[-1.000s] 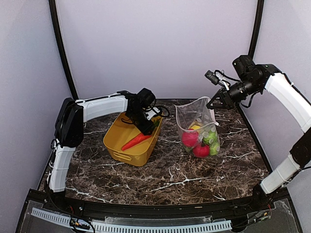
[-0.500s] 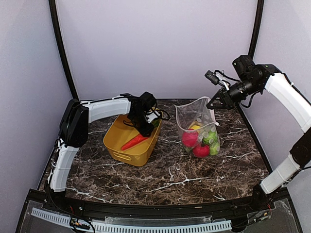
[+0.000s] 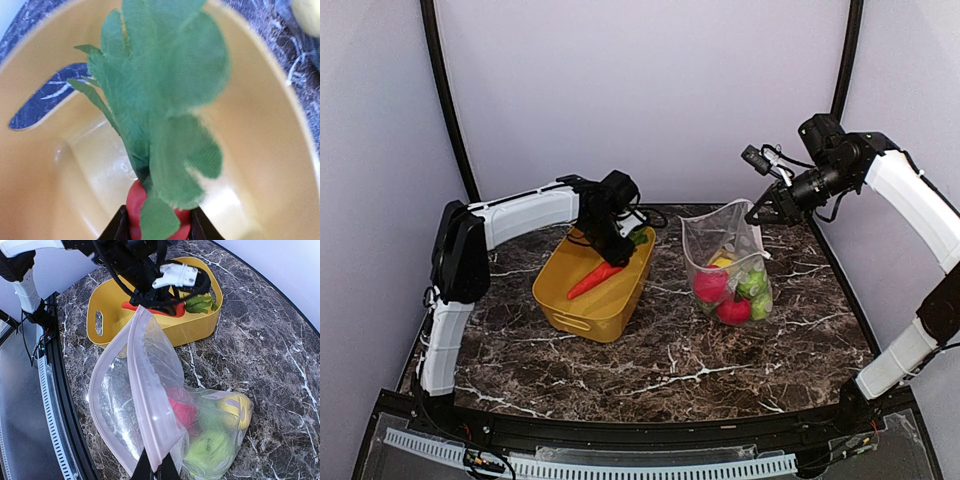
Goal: Place the food in the zip-top bag and seal the zipper
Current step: Pick up the fake vegetable from the bin, then place the fake fruit in the zipper food storage bag.
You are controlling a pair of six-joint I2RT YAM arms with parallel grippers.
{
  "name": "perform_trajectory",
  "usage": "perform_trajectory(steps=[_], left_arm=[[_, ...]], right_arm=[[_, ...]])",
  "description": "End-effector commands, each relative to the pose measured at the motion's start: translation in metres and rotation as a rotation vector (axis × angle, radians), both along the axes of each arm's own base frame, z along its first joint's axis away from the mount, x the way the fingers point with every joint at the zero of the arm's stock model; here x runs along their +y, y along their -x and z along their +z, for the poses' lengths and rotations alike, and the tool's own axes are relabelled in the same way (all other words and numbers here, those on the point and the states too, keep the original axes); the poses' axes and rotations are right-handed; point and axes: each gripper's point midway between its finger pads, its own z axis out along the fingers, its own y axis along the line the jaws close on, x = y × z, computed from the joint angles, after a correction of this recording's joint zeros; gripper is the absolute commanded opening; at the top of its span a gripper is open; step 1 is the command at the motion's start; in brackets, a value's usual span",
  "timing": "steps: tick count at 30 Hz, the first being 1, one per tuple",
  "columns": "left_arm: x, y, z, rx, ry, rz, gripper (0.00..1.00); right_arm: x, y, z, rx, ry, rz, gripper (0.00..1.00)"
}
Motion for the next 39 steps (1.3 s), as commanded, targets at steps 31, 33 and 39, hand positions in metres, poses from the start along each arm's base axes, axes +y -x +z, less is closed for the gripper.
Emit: perform_trajectory(steps=[31,33,39], left_arm=[[-0.126,0.166,0.397,-0.726,1.357,-0.598,0.19],[-0.131,0.164,0.397,-0.742,1.383,-0.595,0.18],[-0.146,0.155,0.385,-0.775,1.432,-0.593,0.18]], right_arm=[[0.019,0.005,0.024,0.057,-0.123,0.058,0.00],[0.020,0.006,0.026,0.061,-0.132,0.064,0.00],[0.022,0.011,0.035,0.068,-0.162,0.078,0.00]])
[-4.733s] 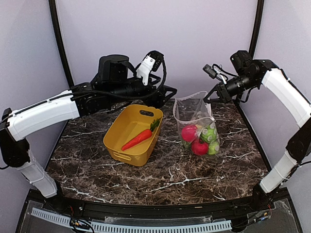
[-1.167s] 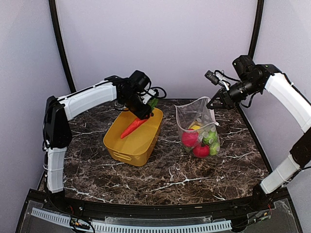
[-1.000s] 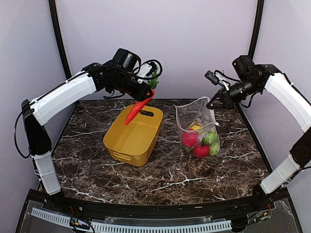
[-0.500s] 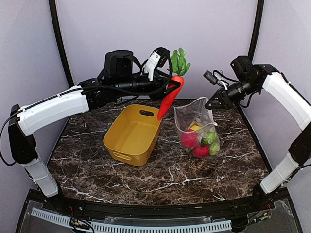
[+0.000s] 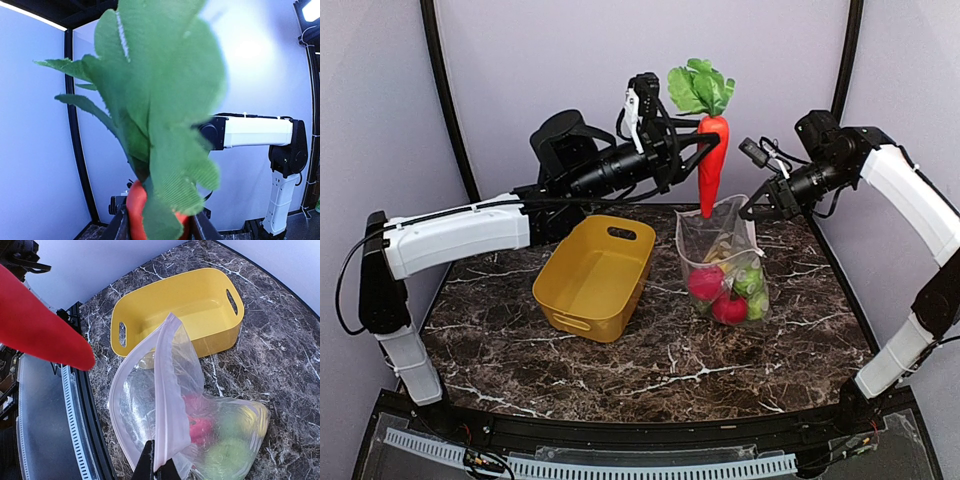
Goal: Place the food in the zip-top bag and seal the zipper
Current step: Place the fake fruit in the zipper food storage bag.
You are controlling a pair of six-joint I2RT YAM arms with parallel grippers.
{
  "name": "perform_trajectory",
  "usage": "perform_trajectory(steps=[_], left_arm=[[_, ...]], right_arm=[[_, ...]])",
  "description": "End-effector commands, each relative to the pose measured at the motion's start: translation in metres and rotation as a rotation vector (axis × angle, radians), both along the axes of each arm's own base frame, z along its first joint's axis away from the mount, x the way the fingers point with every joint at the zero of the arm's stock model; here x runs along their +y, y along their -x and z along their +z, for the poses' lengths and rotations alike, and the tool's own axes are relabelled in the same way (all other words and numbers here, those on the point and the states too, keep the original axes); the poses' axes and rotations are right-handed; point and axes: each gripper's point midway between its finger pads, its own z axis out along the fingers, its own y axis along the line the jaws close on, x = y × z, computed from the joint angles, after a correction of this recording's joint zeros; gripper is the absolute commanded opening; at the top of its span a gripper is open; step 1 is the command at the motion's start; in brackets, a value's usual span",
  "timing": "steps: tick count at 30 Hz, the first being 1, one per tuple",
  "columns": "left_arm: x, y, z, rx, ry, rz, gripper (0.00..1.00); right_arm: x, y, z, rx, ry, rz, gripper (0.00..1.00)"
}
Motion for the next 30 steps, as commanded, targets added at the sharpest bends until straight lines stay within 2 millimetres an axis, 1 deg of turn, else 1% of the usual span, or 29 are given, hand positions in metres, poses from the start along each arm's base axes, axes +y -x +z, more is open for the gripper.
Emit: perform_trajectory(steps=[1,6,7,8,9,14,15,16,17,18,19,20,21,22,23,24,25,27,29,30], left_arm=[[-0.010,0.001,-0.001,-0.037,0.083,-0.032,0.18],[-0.029,-0.008,-0.032,-0.063,0.074,-0.011,0.17],[-0.031,-0.009,-0.034,-0.070,0.075,-0.009,0.17],[-0.035,-0.011,-0.043,-0.063,0.065,-0.005,0.17],[-0.037,-0.012,-0.046,-0.067,0.064,-0.002,0.16],[-0.053,-0.017,-0.085,-0.105,0.005,0.058,0.16],[-0.056,-0.021,-0.096,-0.101,0.004,0.070,0.17],[-0.058,-0.023,-0.101,-0.099,0.004,0.077,0.17],[-0.061,-0.028,-0.113,-0.093,0.002,0.094,0.17],[-0.063,-0.031,-0.119,-0.088,0.002,0.105,0.19],[-0.064,-0.038,-0.131,-0.076,0.006,0.129,0.24],[-0.064,-0.041,-0.135,-0.063,0.011,0.138,0.27],[-0.065,-0.047,-0.144,-0.045,0.015,0.165,0.37],[-0.065,-0.050,-0.149,-0.030,0.015,0.173,0.44],[-0.067,-0.053,-0.155,-0.021,0.007,0.183,0.57],[-0.067,-0.054,-0.157,-0.018,0.002,0.187,0.62],[-0.067,-0.056,-0.158,-0.011,-0.003,0.197,0.69],[-0.065,-0.057,-0.156,-0.011,-0.007,0.209,0.76],[-0.062,-0.056,-0.146,-0.018,-0.009,0.216,0.81],[-0.059,-0.054,-0.137,-0.023,-0.007,0.216,0.83]], right_arm=[[0.008,0.007,0.023,-0.014,-0.071,0.039,0.00],[0.009,0.013,0.033,-0.018,-0.094,0.051,0.00],[0.008,0.014,0.035,-0.021,-0.095,0.051,0.00],[0.008,0.015,0.036,-0.023,-0.096,0.050,0.00],[0.008,0.015,0.037,-0.027,-0.096,0.049,0.00],[0.007,0.017,0.037,-0.026,-0.099,0.052,0.00],[0.007,0.016,0.036,-0.024,-0.097,0.050,0.00],[0.007,0.015,0.034,-0.020,-0.092,0.047,0.00],[0.007,0.015,0.032,-0.016,-0.088,0.046,0.00],[0.007,0.015,0.031,-0.015,-0.086,0.046,0.00],[0.006,0.015,0.029,-0.017,-0.083,0.044,0.00],[0.006,0.016,0.028,-0.018,-0.081,0.043,0.00],[0.005,0.015,0.027,-0.016,-0.079,0.040,0.00],[0.005,0.016,0.026,-0.015,-0.079,0.040,0.00],[0.005,0.016,0.026,-0.018,-0.078,0.039,0.00],[0.004,0.016,0.026,-0.018,-0.076,0.038,0.00],[0.004,0.015,0.025,-0.017,-0.075,0.036,0.00],[0.004,0.013,0.025,-0.021,-0.076,0.033,0.00],[0.003,0.011,0.025,-0.018,-0.079,0.030,0.00],[0.003,0.010,0.025,-0.017,-0.081,0.029,0.00]])
